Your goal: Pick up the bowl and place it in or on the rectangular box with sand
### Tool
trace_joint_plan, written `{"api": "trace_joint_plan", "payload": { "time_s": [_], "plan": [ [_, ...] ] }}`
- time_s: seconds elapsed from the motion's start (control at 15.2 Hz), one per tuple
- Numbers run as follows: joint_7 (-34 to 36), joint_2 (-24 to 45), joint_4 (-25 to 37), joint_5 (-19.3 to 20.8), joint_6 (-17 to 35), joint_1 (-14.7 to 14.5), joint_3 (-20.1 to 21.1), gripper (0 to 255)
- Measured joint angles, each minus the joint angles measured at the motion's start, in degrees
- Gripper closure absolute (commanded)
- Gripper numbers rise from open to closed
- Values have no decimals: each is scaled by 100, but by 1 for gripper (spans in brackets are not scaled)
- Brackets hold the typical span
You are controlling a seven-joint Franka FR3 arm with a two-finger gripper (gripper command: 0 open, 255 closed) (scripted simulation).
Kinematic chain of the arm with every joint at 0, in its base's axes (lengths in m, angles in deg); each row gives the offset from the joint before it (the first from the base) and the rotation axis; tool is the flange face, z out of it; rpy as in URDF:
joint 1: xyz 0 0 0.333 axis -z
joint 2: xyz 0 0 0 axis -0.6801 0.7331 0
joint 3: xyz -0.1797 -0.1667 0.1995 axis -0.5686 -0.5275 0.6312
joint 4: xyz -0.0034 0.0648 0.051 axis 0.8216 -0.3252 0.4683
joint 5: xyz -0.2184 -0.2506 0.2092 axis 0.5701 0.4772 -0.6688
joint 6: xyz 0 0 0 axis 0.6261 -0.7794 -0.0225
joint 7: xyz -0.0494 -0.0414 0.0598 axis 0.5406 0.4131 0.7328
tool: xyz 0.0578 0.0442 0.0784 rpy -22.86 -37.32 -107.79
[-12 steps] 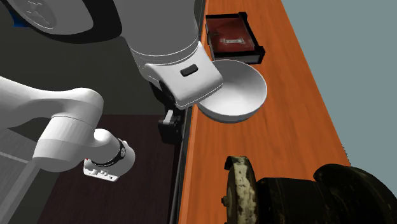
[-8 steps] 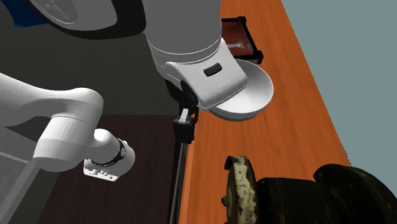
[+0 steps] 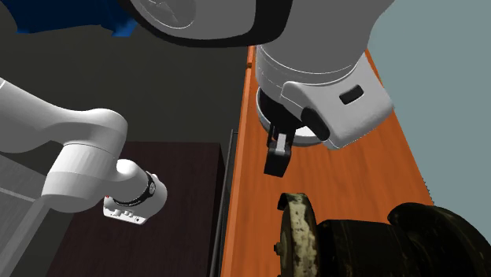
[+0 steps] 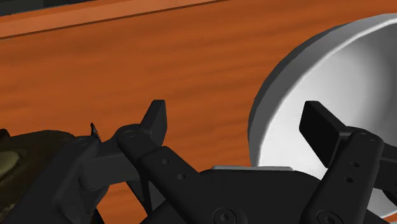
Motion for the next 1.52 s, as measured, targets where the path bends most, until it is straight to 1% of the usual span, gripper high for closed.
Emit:
{"api": "trace_joint_plan", "payload": {
  "time_s": [0.33,0.73,0.79,1.52],
  "plan": [
    [-9,-23,-379,-18,353,-5,15,0],
    [-3,-48,-461,-20,413,-7,23,0],
    [-3,-48,-462,-20,414,-7,24,255],
    [-1,-45,-404,-27,385,-8,23,255]
  ]
}}
